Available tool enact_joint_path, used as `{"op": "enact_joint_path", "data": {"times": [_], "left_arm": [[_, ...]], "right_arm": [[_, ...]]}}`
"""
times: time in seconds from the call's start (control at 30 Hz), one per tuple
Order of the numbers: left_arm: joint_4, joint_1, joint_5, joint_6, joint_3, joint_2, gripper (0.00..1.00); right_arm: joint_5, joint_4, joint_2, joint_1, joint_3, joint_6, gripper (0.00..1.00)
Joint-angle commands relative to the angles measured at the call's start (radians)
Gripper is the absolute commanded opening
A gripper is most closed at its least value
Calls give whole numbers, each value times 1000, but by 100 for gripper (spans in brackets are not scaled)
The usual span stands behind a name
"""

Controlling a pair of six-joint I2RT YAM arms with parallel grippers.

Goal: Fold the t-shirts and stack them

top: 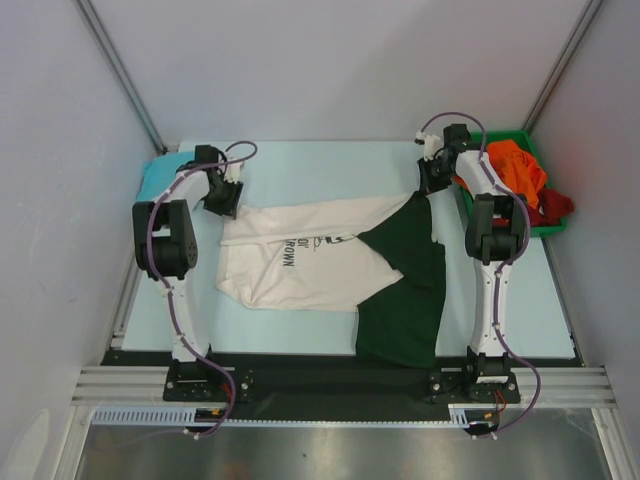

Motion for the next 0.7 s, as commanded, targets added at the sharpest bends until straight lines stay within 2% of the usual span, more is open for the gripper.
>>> {"op": "enact_joint_path", "data": {"times": [0.0,0.17,0.33,0.4,0.47,0.67], "left_arm": [[14,2,-6,-5,64,25,50],[-1,2,37,-2,73,45,48],[-7,2,53,0,67,64,25],[-4,1,40,-2,69,73,19],[9,1,5,-5,76,88,1],[45,2,-73,-25,124,111,0]], "right_arm": [[10,-10,-34,19,13,-16,0],[15,-10,-34,21,11,-20,0],[23,-10,-31,28,11,-23,0],[29,-9,-30,31,11,-25,0],[36,-4,-24,31,14,-23,0],[67,14,-1,11,39,-20,0]]}}
